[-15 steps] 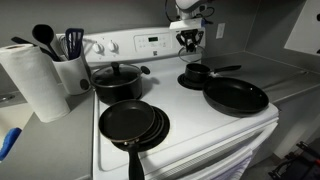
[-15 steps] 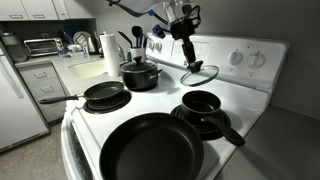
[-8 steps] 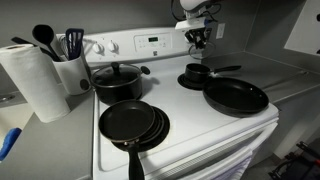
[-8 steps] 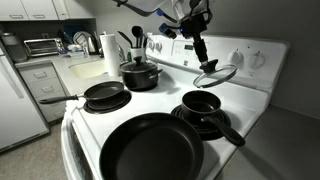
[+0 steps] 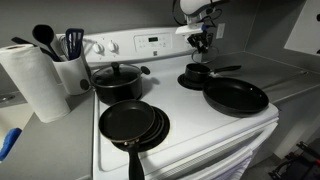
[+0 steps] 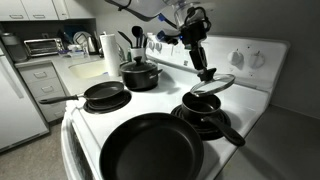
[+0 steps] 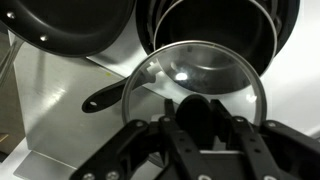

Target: Place the glass lid on top of the small black pot on the right side of the stove

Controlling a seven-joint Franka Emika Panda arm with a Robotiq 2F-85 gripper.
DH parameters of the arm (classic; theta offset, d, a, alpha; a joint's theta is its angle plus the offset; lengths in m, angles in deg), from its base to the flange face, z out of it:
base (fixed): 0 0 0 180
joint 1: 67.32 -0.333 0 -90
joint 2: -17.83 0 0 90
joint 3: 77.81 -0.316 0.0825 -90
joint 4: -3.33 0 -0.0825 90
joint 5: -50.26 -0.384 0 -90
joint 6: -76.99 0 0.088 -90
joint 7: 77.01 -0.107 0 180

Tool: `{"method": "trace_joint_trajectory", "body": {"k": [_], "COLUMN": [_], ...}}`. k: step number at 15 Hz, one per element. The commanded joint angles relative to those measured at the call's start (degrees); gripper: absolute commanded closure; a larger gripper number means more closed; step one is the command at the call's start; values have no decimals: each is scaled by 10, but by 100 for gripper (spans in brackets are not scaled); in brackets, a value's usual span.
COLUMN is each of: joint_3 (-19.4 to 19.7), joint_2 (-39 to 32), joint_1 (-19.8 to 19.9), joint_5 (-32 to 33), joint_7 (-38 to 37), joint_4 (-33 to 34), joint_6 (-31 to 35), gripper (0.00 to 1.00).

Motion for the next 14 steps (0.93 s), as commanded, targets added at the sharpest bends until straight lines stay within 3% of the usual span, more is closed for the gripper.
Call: {"method": "trace_joint_trajectory", "body": {"k": [1,13,14], "joint_3": [-9,-5,-33], "joint_2": [31,58,64], "joint_1": [7,19,39], "joint_5": [-32,-121,-114], "joint_7": [-18,-28,-38], "joint_4": [-49,-111,-117], "joint_6": [21,90,98], "gripper": [85,85,85]}}
